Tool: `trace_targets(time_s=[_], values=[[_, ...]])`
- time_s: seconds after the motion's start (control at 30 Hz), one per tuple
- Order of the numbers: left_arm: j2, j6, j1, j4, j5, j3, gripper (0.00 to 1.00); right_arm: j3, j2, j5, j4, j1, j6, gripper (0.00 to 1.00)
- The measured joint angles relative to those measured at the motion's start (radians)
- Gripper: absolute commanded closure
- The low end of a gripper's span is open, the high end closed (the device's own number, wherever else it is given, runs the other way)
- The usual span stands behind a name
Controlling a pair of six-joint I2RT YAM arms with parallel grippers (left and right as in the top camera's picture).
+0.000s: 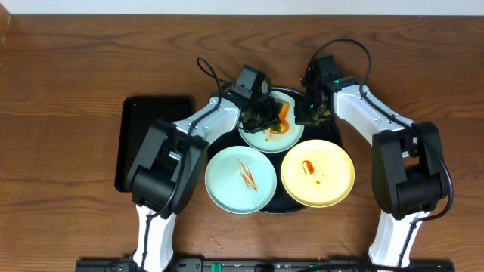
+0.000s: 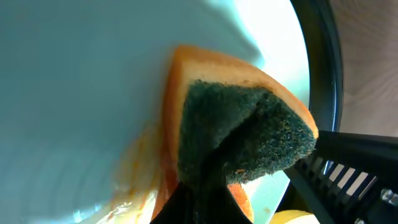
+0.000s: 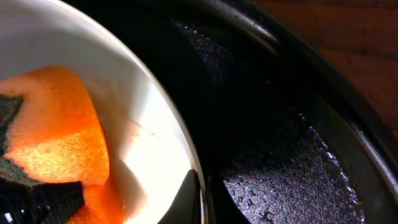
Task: Clean dirty plates on tray and stack at the side
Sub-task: 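Hold the top green plate rim with the right gripper and scrub with sponge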
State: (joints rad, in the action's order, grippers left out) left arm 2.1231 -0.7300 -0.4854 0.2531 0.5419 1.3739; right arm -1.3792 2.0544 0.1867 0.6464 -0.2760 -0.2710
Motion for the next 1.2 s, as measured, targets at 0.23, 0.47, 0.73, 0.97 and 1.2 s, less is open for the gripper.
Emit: trace_targets(time_s=[0.23, 0.47, 0.73, 0.97, 1.2], values=[[-0.001, 0.060, 0.018, 0.216, 0.001, 0.037, 0.93, 0.000, 0.000, 0.015, 0.010, -0.001, 0.000, 0.99], [-0.032, 0.182, 0.080, 0.373, -0.048, 0.038, 0.92, 0.000, 0.000, 0.019, 0.010, -0.001, 0.000, 0.99], [-0.093, 0.237, 0.136, 0.226, -0.108, 0.005, 0.92, 0.000, 0.000, 0.018, 0.012, -0.001, 0.000, 0.99], [-0.166, 0.240, 0.100, 0.154, -0.078, 0.005, 0.92, 0.000, 0.000, 0.019, 0.015, -0.001, 0.000, 0.99], [-0.164, 0.231, -0.010, 0.156, -0.108, -0.011, 0.93, 0.000, 0.000, 0.019, 0.019, -0.001, 0.000, 0.99]])
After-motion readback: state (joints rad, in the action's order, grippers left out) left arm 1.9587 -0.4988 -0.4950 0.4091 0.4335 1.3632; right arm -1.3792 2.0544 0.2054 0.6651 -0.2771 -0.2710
